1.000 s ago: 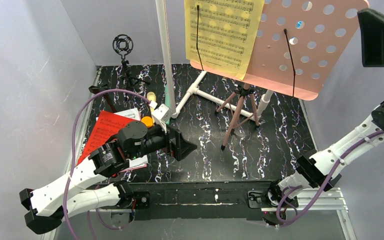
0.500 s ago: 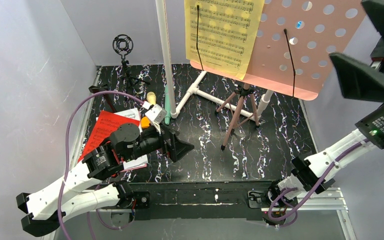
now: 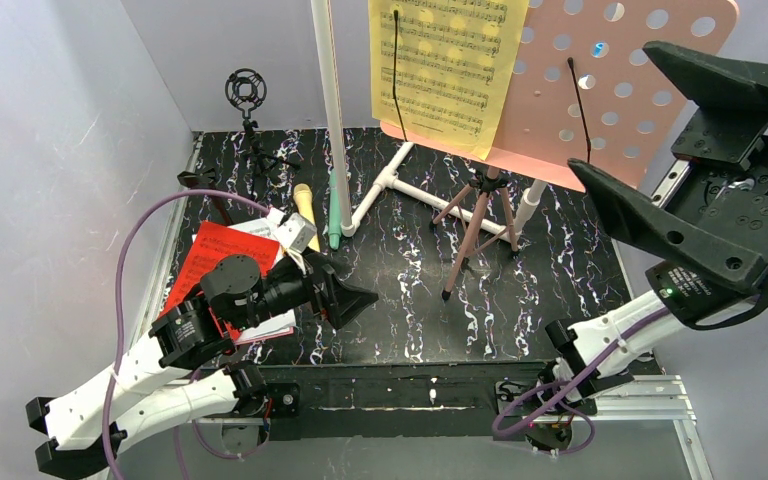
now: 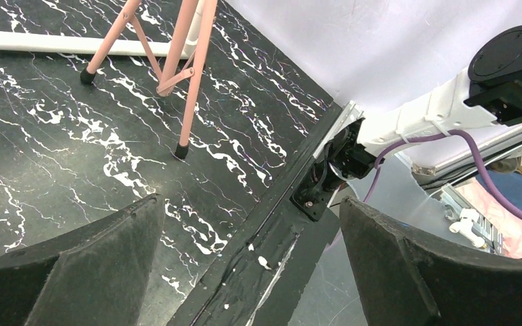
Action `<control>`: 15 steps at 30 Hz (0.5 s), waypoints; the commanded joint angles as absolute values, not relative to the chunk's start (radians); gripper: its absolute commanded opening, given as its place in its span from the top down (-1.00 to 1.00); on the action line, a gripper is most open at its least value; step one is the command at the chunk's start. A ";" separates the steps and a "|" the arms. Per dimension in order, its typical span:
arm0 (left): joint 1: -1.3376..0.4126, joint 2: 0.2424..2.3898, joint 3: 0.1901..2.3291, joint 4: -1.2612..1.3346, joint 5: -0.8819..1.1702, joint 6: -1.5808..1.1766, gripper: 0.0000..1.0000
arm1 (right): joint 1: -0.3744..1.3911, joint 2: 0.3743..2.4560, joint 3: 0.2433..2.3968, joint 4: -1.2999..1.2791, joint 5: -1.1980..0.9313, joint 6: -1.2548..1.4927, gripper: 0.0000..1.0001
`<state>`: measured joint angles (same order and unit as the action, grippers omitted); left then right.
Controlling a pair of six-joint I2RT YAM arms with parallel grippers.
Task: Pack up the instrument practice props
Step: Pick up the sheet music from the music stand.
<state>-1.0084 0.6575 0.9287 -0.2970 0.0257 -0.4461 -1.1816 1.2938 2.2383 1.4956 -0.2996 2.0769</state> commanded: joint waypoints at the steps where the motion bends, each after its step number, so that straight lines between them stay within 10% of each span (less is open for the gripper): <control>1: -1.012 0.644 0.918 -0.305 0.014 -0.441 -0.99 | -1.233 1.255 2.285 1.796 -0.229 2.588 -1.00; 15: -1.011 0.645 0.926 -0.318 0.014 -0.440 -0.99 | -1.295 1.230 2.084 1.796 -0.313 2.558 -1.00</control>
<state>-1.0084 0.6270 0.9226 -0.3183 0.0250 -0.4465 -1.2911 1.1828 2.1418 1.4994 -0.2665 2.0773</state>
